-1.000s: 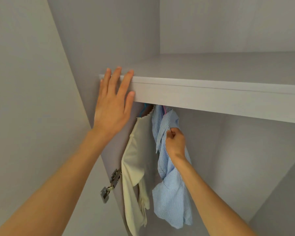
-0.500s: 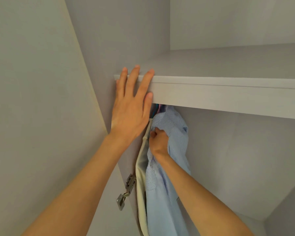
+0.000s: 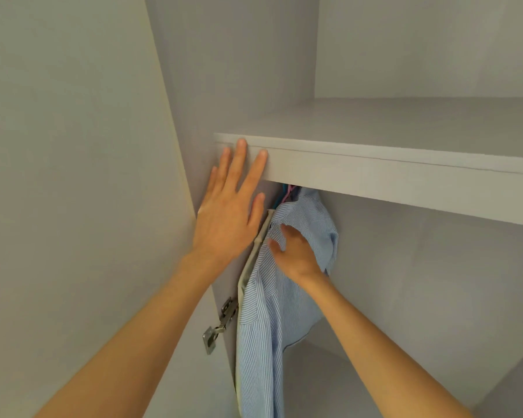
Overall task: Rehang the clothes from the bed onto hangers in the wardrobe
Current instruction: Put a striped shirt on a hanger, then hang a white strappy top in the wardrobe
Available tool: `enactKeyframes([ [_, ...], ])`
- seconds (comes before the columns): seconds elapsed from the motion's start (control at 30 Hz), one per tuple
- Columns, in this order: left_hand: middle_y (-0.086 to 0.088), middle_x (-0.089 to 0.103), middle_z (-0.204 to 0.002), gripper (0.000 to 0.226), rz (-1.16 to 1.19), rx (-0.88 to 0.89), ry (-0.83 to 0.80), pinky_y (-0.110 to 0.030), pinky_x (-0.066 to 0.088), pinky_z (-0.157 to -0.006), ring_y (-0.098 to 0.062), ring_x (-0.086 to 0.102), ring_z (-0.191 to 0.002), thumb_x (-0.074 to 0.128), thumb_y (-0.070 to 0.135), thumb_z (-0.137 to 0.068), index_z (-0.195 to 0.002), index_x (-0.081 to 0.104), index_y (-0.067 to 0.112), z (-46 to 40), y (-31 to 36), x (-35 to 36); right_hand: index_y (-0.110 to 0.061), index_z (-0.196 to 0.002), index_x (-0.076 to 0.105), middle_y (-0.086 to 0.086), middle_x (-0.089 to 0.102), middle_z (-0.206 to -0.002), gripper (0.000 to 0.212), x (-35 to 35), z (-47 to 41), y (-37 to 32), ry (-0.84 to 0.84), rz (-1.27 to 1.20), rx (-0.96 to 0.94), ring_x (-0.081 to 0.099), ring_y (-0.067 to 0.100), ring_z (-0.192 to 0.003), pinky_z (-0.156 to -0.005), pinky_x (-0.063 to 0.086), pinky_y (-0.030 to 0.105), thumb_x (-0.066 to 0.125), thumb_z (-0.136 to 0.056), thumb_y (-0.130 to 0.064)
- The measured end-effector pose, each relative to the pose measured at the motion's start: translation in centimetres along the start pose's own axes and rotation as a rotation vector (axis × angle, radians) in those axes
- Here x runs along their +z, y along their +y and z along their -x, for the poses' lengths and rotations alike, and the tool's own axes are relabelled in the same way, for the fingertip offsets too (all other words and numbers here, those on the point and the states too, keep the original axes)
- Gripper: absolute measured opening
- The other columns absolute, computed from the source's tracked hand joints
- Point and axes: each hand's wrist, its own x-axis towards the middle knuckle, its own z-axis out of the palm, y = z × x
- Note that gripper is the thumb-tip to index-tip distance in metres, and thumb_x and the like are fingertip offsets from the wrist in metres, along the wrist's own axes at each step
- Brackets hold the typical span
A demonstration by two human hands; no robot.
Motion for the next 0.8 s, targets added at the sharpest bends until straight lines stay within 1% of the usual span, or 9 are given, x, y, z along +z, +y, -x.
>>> enactKeyframes([
  [0.07,-0.011,0.011,-0.155,0.059,-0.028,-0.018,-0.042,-0.043,0.011,-0.114,-0.029,0.004,-0.143,0.031,0.028,-0.094,-0.148,0.010,0.019,2.5,0.4,0.9,-0.009,-0.147,0.019,0.009,0.019,-0.154,0.059,-0.7,1.1,0.5,-0.011,0.091,-0.071,0.016,0.022,-0.143,-0.117,0.013,0.034,0.041,-0.098,-0.034],
  [0.17,-0.009,0.016,-0.154,0.058,-0.015,-0.097,-0.104,-0.045,0.014,-0.112,-0.028,0.003,-0.142,0.033,0.028,-0.093,-0.147,0.011,0.024,6.5,1.2,2.2,-0.011,-0.148,0.016,0.009,0.015,-0.156,0.060,-1.3,2.9,1.7,-0.045,0.183,-0.170,0.011,0.021,-0.144,-0.117,0.013,0.040,0.040,-0.098,-0.034],
  [0.23,-0.008,0.017,-0.154,0.057,-0.013,-0.150,-0.133,-0.044,0.013,-0.112,-0.026,0.001,-0.142,0.032,0.030,-0.094,-0.147,0.011,0.027,8.9,2.1,2.5,-0.012,-0.148,0.016,0.008,0.014,-0.156,0.059,-1.4,4.2,2.4,-0.064,0.214,-0.227,0.010,0.021,-0.144,-0.117,0.011,0.039,0.040,-0.098,-0.033],
  [0.33,-0.009,0.020,-0.153,0.055,-0.034,-0.246,-0.167,-0.045,0.011,-0.112,-0.025,0.001,-0.142,0.031,0.031,-0.094,-0.146,0.015,0.025,12.7,3.8,2.0,-0.013,-0.148,0.016,0.007,0.015,-0.156,0.059,-0.8,7.0,3.1,-0.123,0.216,-0.310,0.010,0.020,-0.144,-0.117,0.010,0.037,0.039,-0.098,-0.035],
  [0.43,-0.009,0.022,-0.153,0.054,-0.112,-0.372,-0.222,-0.047,0.013,-0.112,-0.025,0.003,-0.143,0.032,0.030,-0.094,-0.146,0.019,0.024,18.5,5.7,1.0,-0.016,-0.149,0.013,0.004,0.012,-0.156,0.060,1.2,11.1,3.9,-0.276,0.256,-0.396,0.008,0.017,-0.144,-0.118,0.010,0.035,0.036,-0.098,-0.039],
  [0.5,-0.008,0.023,-0.153,0.053,-0.182,-0.462,-0.274,-0.048,0.014,-0.112,-0.026,0.006,-0.143,0.032,0.032,-0.095,-0.146,0.020,0.024,23.2,6.7,-0.4,-0.019,-0.149,0.011,0.001,0.009,-0.157,0.060,2.9,14.0,4.0,-0.395,0.278,-0.448,0.004,0.015,-0.145,-0.118,0.007,0.035,0.035,-0.098,-0.040],
  [0.6,-0.008,0.024,-0.152,0.053,-0.277,-0.629,-0.339,-0.047,0.014,-0.113,-0.029,0.010,-0.143,0.029,0.036,-0.095,-0.146,0.022,0.023,29.9,8.2,-3.8,-0.019,-0.149,0.012,0.001,0.010,-0.157,0.059,5.5,17.8,2.8,-0.532,0.261,-0.546,0.003,0.014,-0.145,-0.117,0.002,0.033,0.035,-0.098,-0.040],
  [0.7,-0.010,0.027,-0.151,0.052,-0.353,-0.825,-0.335,-0.046,0.015,-0.112,-0.030,0.011,-0.142,0.031,0.037,-0.094,-0.145,0.025,0.023,35.3,9.9,-8.1,-0.020,-0.149,0.010,0.000,0.007,-0.157,0.058,7.9,21.0,0.4,-0.638,0.261,-0.674,0.001,0.014,-0.144,-0.117,0.001,0.031,0.033,-0.099,-0.039],
  [0.8,-0.011,0.031,-0.149,0.052,-0.423,-1.037,-0.275,-0.048,0.021,-0.111,-0.032,0.014,-0.141,0.032,0.037,-0.092,-0.142,0.031,0.022,40.5,12.7,-12.4,-0.021,-0.149,0.009,0.000,0.007,-0.157,0.058,10.4,25.3,-2.7,-0.749,0.235,-0.805,0.001,0.013,-0.144,-0.117,-0.001,0.030,0.032,-0.099,-0.040],
])
